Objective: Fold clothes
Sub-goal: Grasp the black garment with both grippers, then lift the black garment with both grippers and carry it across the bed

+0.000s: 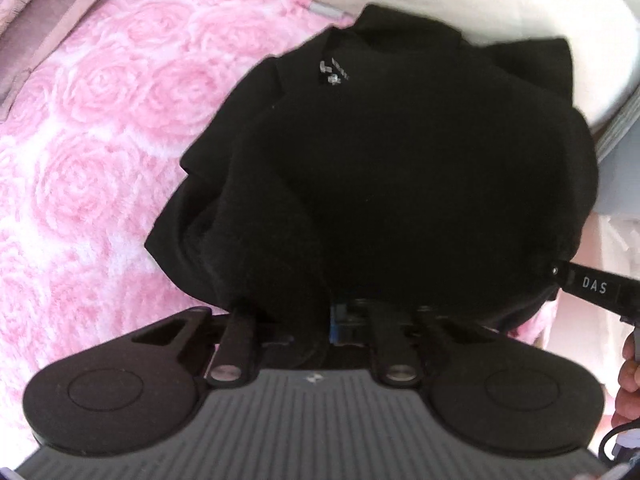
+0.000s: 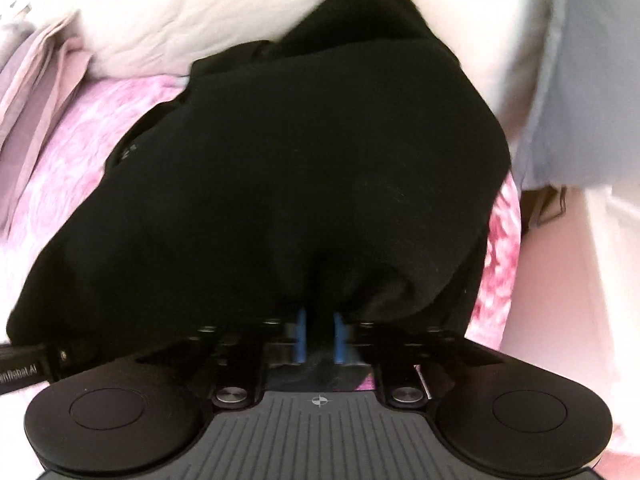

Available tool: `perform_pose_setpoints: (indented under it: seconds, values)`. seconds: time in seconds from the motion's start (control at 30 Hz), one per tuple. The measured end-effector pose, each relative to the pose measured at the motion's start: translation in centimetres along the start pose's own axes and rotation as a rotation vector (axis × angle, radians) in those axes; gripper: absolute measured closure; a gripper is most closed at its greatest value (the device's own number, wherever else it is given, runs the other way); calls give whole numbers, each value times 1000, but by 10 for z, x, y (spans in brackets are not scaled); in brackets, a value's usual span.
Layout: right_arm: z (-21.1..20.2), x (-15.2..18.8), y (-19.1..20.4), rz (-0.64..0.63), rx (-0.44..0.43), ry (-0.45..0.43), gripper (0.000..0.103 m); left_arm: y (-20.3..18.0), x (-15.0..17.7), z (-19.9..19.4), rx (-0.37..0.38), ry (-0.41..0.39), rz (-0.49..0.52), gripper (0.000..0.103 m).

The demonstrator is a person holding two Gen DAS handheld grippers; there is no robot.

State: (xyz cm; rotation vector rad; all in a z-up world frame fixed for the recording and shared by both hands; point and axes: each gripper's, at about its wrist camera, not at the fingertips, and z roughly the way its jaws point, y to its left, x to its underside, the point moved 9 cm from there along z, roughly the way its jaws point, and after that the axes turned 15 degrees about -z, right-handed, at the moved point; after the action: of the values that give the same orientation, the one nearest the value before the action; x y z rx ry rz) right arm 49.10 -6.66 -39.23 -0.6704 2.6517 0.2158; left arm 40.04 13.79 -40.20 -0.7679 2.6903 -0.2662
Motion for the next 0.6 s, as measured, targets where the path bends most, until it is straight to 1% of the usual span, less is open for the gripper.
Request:
perform_pose_setpoints:
  seconds: [0.1, 0.23, 0.37, 0.43, 0.53, 0.6]
  values:
    - [-17, -3, 0, 30, -39, -30, 100, 0, -1, -26, 51, -42, -12, 96]
    - [-57, -15, 6, 21, -107, -115, 100, 0, -2, -62, 119, -98, -29, 97]
    - [-109, -35, 21, 21, -193, -231, 101, 2, -4, -105, 197, -162, -71, 97]
    - [-133, -49, 30, 29, -233, -293, 101, 3, -5, -130, 223, -212, -86, 97]
    - [-173, -68, 52, 6, -271, -399, 101, 7, -11, -169, 261, -290, -110, 97]
    - [-199, -79, 69, -14, -299, -461, 101, 12, -9, -199, 300, -339, -132, 98]
